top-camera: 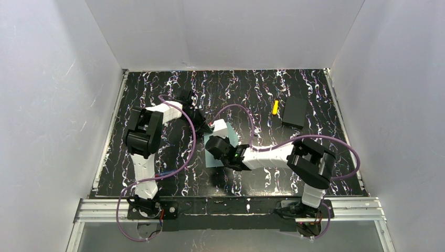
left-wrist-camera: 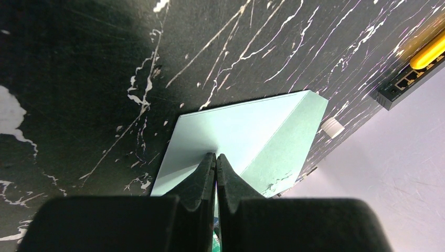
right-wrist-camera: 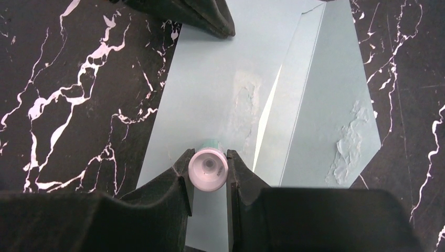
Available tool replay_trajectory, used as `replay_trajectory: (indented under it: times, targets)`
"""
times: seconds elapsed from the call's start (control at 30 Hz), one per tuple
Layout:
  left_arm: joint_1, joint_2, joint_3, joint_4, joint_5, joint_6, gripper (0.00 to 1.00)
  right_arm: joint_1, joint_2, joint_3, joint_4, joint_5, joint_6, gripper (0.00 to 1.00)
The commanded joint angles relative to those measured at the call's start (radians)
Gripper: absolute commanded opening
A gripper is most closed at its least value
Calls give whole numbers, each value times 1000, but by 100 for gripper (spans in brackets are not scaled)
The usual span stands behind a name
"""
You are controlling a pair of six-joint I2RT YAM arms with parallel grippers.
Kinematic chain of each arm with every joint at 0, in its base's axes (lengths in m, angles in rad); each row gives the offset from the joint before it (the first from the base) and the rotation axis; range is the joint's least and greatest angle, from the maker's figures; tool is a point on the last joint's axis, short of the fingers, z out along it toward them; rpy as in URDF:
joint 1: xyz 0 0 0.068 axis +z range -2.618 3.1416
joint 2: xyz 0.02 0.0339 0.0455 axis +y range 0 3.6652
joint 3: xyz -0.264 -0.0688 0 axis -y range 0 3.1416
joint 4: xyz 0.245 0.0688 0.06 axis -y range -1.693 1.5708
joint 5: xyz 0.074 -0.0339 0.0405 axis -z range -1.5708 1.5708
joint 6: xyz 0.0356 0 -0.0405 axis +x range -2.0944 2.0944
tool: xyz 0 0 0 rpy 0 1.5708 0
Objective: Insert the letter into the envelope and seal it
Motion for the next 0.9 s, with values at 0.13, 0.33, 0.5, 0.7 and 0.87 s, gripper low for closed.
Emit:
replay_trajectory:
  times: [0.13, 0.33, 0.5, 0.7, 0.87]
  targets:
    - [-7, 61, -18, -43, -146, 56, 0, 4, -92, 30, -308, -42, 29, 1]
    - [-7, -7, 18, -50, -44, 116, 0, -129, -242, 155, -403, -185, 39, 1]
    - [-7, -92, 49, -102, 6, 173, 19, -294, -361, 144, -515, -343, 125, 1]
    - [-7, -227, 15, -145, -22, 209, 43, -511, -421, 63, -622, -567, 154, 1]
    - [-8, -340, -60, -196, -124, 240, 59, -660, -359, 37, -740, -784, 88, 1]
